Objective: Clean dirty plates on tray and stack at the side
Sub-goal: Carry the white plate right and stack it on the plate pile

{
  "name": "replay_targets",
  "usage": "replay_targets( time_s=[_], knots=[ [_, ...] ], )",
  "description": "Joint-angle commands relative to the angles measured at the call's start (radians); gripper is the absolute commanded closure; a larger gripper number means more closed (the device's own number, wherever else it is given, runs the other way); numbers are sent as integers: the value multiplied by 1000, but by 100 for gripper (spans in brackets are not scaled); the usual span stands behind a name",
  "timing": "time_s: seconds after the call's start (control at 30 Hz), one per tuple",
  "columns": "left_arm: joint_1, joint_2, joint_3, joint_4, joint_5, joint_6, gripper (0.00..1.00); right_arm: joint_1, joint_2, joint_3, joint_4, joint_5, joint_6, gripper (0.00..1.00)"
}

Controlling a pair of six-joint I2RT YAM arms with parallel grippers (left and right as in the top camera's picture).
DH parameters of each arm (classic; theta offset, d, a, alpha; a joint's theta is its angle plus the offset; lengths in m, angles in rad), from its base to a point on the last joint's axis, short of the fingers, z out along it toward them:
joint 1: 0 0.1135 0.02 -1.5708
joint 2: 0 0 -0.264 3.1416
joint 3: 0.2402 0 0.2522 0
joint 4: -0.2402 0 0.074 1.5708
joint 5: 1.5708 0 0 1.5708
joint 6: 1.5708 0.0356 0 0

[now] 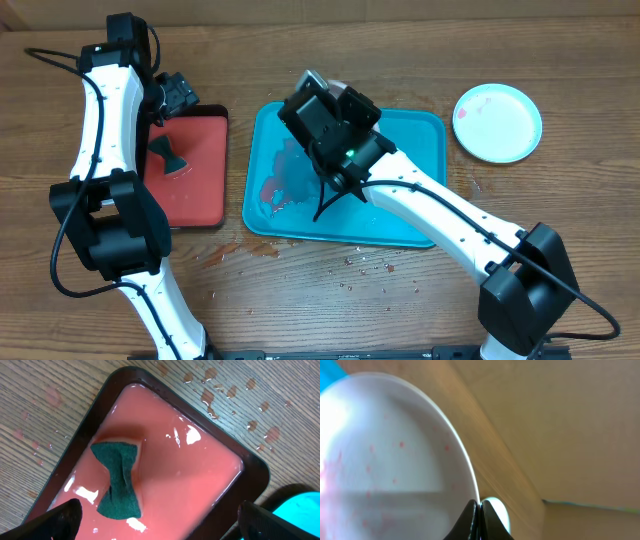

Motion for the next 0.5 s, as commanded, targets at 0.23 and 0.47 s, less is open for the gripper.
replay_targets(
  time_s=[0.23,0.47],
  knots=[
    [2,-32,15,0,4,7,0,-142,-32,13,10,-203,299,96],
    [2,-32,15,0,4,7,0,-507,-32,13,-76,-638,560,96]
  ],
)
